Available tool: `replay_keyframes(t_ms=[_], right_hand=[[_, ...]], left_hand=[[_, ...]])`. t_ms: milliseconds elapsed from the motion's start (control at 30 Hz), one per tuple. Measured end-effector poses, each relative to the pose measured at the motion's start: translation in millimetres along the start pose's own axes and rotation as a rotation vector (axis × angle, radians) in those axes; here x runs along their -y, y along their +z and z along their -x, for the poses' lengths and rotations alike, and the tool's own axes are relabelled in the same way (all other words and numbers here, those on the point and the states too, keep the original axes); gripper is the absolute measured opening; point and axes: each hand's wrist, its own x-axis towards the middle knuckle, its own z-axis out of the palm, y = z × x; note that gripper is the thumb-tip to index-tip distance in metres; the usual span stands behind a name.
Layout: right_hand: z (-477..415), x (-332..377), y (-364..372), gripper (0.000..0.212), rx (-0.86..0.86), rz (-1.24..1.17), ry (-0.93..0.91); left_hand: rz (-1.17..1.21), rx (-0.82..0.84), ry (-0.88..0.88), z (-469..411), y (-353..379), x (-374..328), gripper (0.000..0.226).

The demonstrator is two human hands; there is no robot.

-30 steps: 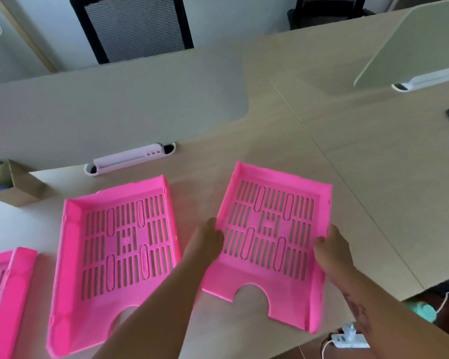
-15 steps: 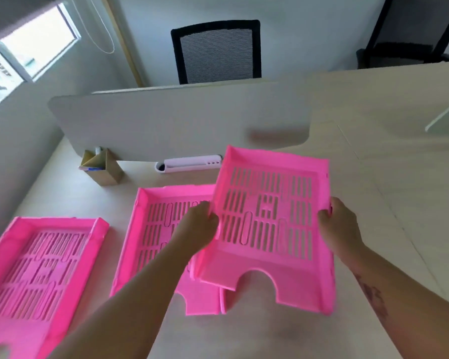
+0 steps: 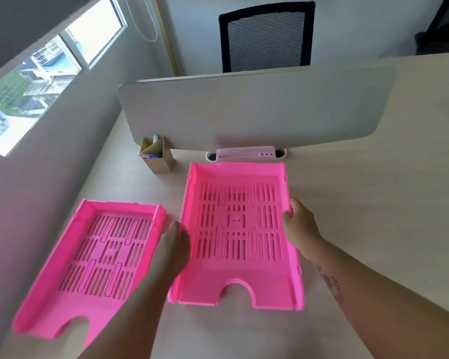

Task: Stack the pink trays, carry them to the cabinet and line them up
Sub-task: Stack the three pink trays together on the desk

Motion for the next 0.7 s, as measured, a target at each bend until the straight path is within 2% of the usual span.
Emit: replay_keyframes(t_ms=[167,400,600,700], right_hand=[[1.1,3.6,7.8,0.05,-0.019,0.011,0.047],[1.6,16.6,2.2,0.049,-0.006,0.067,0.009],[13.0,15.5,-1.0,0.06,0.073,-0.002,-0.003],[33.0,-2.2,5.8,0.058,0.072,-0.016,0.092]], left_hand=[[0.044,0.045,-0.024,-6.8,6.7,5.8,0.028],[0.155,0.049,-0.022,-14.9,10.8,5.3,0.027],[0.479,0.166,-0.088,-3.2,12.8,15.5,0.035],[0.599,0.199,-0.133,14.4,18.0,29.6,0.048]])
